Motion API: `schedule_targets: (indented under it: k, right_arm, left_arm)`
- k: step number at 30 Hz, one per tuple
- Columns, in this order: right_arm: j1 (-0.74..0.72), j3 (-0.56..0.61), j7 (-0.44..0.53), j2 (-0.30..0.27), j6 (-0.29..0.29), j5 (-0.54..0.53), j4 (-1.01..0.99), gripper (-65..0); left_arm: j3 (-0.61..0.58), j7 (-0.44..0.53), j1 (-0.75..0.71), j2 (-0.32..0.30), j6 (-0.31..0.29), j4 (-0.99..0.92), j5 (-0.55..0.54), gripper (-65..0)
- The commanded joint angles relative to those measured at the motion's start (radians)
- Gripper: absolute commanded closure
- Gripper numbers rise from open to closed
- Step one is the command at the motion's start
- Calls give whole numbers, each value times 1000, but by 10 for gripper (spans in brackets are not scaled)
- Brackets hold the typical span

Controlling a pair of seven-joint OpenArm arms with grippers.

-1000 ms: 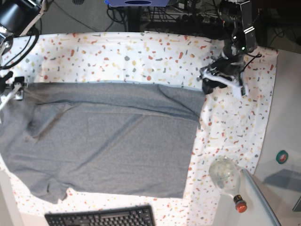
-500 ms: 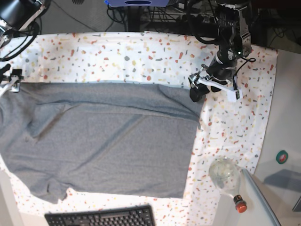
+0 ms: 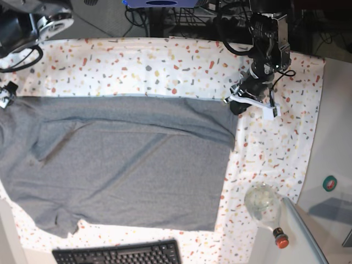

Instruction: Layout the t-shirt on the table in an organized manner, then fold the t-shirt properly

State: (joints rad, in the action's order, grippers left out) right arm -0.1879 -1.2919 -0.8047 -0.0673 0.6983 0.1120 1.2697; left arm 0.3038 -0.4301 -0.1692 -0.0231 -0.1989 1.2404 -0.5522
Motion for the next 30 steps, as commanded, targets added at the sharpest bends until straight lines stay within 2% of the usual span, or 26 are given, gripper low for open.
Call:
schedule_targets:
  k: [1,5,9,18,23,26,30]
  right_arm:
    - [-28,-42,21,-38,0,-7,-12,-501]
    - [-83,-145,26,-90,0,-7,-167,-501]
    - [-115,-188,103,-138,0,-7,-315,-501]
    - [-150,-192,235,-239,0,-7,-600,-501]
    - [-149,-192,291,-240,0,-7,-626,-501]
    - [-149,-192,288,-236,0,-7,-620,-501]
    - [-124,-192,233,-231,0,-7,-572,-501]
  left_arm:
    - [-2,-16,1,-5,5,11,5,0]
    - [-2,-20,-2,-24,5,11,5,0]
    - [-2,-20,-2,-27,5,11,5,0]
    - [-2,-22,-31,-28,5,69,5,0]
    - [2,-22,-39,-28,5,94,5,0]
    - [2,-22,-39,-28,5,94,5,0]
    - [4,-22,-39,-28,6,94,5,0]
